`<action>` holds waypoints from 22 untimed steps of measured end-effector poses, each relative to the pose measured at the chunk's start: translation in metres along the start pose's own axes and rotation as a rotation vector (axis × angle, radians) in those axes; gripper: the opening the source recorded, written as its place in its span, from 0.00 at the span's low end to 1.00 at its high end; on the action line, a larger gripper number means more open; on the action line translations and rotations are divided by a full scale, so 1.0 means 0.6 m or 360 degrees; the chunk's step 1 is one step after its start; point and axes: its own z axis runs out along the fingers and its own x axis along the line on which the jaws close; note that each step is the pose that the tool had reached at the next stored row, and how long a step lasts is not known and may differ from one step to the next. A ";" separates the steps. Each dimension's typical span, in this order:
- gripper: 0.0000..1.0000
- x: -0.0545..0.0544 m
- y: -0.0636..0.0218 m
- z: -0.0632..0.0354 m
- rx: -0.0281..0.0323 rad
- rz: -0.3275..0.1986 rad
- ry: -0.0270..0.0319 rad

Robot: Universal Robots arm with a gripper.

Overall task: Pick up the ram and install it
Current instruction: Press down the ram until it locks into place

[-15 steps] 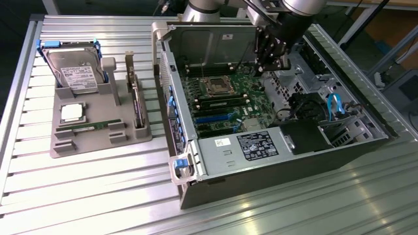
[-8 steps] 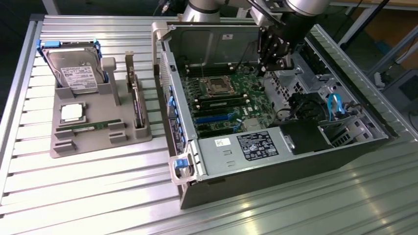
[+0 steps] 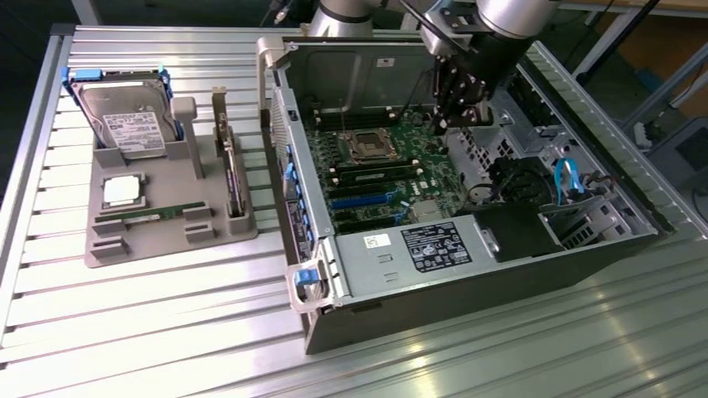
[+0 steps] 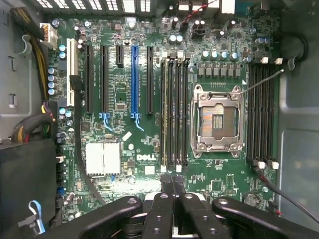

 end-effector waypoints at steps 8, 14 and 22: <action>0.10 0.003 -0.001 0.040 0.00001 0.0000 0.00001; 0.10 0.006 -0.002 0.079 0.00001 0.0000 0.00000; 0.10 0.007 -0.003 0.104 0.00001 0.0000 0.00001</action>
